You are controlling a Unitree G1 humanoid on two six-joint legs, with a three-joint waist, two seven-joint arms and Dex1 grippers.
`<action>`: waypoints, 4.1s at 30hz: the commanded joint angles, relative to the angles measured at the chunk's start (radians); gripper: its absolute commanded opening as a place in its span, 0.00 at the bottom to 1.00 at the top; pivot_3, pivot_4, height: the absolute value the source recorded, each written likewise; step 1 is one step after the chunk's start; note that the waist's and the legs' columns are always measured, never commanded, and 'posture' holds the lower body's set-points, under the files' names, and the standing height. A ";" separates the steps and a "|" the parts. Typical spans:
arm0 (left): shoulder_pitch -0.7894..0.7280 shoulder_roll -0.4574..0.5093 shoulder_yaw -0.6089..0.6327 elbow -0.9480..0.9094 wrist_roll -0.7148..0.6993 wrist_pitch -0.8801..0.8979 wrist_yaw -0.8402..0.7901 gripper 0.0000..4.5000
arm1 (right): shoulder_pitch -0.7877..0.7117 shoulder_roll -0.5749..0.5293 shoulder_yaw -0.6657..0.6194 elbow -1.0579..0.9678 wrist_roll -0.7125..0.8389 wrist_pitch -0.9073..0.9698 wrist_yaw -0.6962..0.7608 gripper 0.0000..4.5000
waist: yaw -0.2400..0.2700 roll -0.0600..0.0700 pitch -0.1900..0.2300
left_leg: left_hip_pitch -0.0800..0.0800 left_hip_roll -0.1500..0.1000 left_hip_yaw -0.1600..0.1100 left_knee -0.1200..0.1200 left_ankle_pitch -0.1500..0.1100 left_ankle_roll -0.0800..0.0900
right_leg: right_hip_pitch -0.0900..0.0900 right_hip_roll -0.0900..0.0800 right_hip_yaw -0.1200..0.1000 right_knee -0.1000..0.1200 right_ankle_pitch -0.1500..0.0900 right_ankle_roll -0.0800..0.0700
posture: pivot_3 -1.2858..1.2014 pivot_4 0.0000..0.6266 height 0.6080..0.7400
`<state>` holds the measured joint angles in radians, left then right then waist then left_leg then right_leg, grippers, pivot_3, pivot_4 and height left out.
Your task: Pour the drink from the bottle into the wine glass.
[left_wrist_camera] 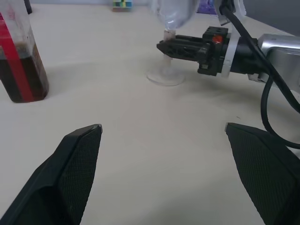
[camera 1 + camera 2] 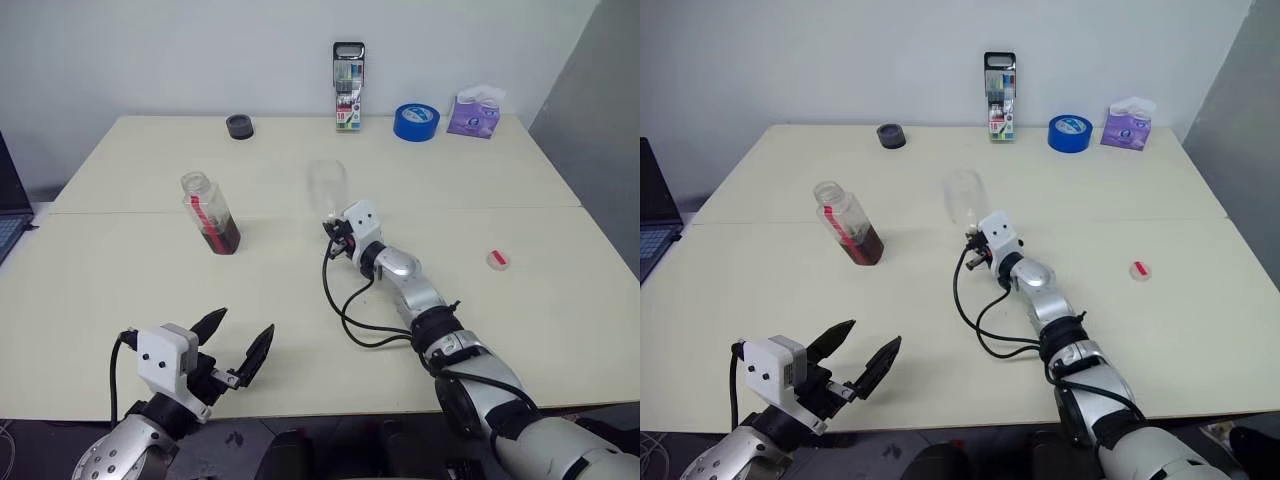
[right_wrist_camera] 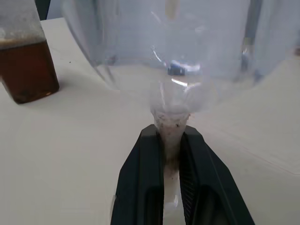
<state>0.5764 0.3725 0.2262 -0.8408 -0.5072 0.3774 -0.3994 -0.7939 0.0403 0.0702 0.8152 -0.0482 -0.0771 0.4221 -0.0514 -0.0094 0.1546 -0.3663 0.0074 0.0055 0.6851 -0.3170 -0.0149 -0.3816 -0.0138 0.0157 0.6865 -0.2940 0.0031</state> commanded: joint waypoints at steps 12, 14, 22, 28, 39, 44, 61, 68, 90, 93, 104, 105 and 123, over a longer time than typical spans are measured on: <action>-0.060 -0.009 0.001 0.005 -0.007 -0.014 0.009 1.00 | -0.060 0.076 -0.030 0.122 0.073 -0.109 0.018 0.03 | -0.006 -0.001 0.000 | 0.004 0.001 -0.001 -0.008 0.000 0.000 | 0.002 0.002 -0.001 -0.005 0.000 -0.001 | 0.52 0.24 1.00; -0.070 -0.009 0.001 0.006 -0.006 -0.009 0.012 1.00 | -0.080 0.075 -0.024 0.172 0.055 -0.141 0.008 0.03 | -0.007 -0.001 0.000 | 0.004 0.002 -0.001 -0.008 0.000 0.000 | 0.002 0.002 -0.001 -0.005 0.000 -0.001 | 0.52 0.24 1.00; -0.086 -0.005 0.003 0.005 -0.010 0.001 0.020 1.00 | -0.121 0.071 -0.014 0.280 0.013 -0.224 -0.030 0.03 | -0.007 -0.001 0.000 | 0.004 0.002 -0.001 -0.008 0.000 0.000 | 0.003 0.002 -0.001 -0.005 0.000 -0.001 | 0.52 0.24 1.00; -0.101 -0.004 -0.002 0.015 -0.009 0.004 0.019 1.00 | -0.107 0.073 0.000 0.308 -0.007 -0.262 -0.059 0.03 | -0.007 -0.001 0.000 | 0.004 0.002 -0.001 -0.008 0.000 -0.001 | 0.003 0.002 -0.001 -0.005 0.000 -0.001 | 0.52 0.24 1.00; -0.123 0.000 -0.002 0.019 -0.014 0.016 0.019 1.00 | -0.102 0.079 -0.013 0.316 0.005 -0.274 -0.048 0.48 | -0.005 -0.002 0.003 | 0.003 0.002 -0.002 -0.008 0.000 -0.001 | 0.002 0.002 -0.001 -0.006 0.000 -0.001 | 0.52 0.24 1.00; -0.135 0.001 -0.003 0.022 -0.013 0.025 0.018 1.00 | -0.091 0.064 -0.025 0.298 0.015 -0.274 -0.035 0.85 | -0.005 -0.003 0.005 | 0.001 0.002 -0.002 -0.008 0.000 -0.001 | 0.001 0.002 -0.001 -0.006 0.000 -0.001 | 0.52 0.24 1.00; -0.258 0.017 0.064 0.209 0.057 -0.030 0.027 1.00 | 0.409 -0.341 0.047 -0.840 0.220 0.332 0.321 1.00 | 0.019 -0.004 0.006 | -0.001 0.002 -0.003 -0.009 0.000 -0.001 | 0.000 0.001 -0.003 -0.007 -0.002 0.000 | 0.52 0.24 1.00; -0.353 -0.032 0.054 0.314 0.153 -0.069 0.121 1.00 | 0.445 -0.565 -0.049 -1.223 0.509 0.646 0.478 1.00 | 0.021 -0.008 0.010 | -0.001 0.002 -0.004 -0.009 0.000 -0.001 | -0.001 0.001 -0.003 -0.007 -0.002 0.000 | 0.52 0.24 1.00; -0.674 0.026 0.062 0.576 0.203 -0.102 0.105 1.00 | 0.314 -0.596 -0.089 -1.367 0.777 0.869 0.317 1.00 | 0.026 -0.013 0.011 | -0.013 0.001 -0.008 -0.007 0.000 -0.001 | -0.009 0.000 -0.009 -0.009 -0.002 0.000 | 0.52 0.24 1.00; -0.717 0.040 0.065 0.622 0.214 -0.114 0.106 1.00 | 0.310 -0.595 -0.089 -1.363 0.775 0.864 0.303 1.00 | 0.026 -0.013 0.011 | -0.014 0.001 -0.009 -0.007 0.000 -0.001 | -0.009 0.000 -0.009 -0.009 -0.002 0.000 | 0.52 0.24 1.00; -0.789 0.053 0.065 0.714 0.231 -0.154 0.095 1.00 | 0.305 -0.595 -0.086 -1.355 0.769 0.859 0.275 1.00 | 0.026 -0.013 0.011 | -0.014 0.001 -0.009 -0.007 0.000 -0.001 | -0.009 0.000 -0.010 -0.009 -0.002 0.000 | 0.52 0.24 1.00; -0.797 0.058 0.068 0.730 0.231 -0.160 0.092 1.00 | 0.304 -0.594 -0.086 -1.355 0.769 0.859 0.272 1.00 | 0.026 -0.013 0.011 | -0.014 0.001 -0.009 -0.007 0.000 -0.001 | -0.009 0.000 -0.010 -0.009 -0.002 0.000 | 0.52 0.24 1.00; -1.120 0.105 0.021 1.356 0.292 -0.449 -0.067 1.00 | 0.297 -0.597 -0.076 -1.356 0.751 0.856 0.242 1.00 | 0.027 -0.013 0.011 | -0.016 0.000 -0.012 -0.005 0.001 -0.002 | -0.009 -0.001 -0.013 -0.009 -0.002 0.000 | 0.52 0.24 1.00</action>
<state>-0.5232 0.4562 0.2430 0.5004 -0.2230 -0.0272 -0.4518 -0.4853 -0.5537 0.0115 -0.5073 0.6966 0.7940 0.6696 -0.0239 -0.0226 0.1661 -0.3823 0.0075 -0.0061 0.6796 -0.3160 -0.0171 -0.3908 -0.0148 0.0024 0.6780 -0.2961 0.0029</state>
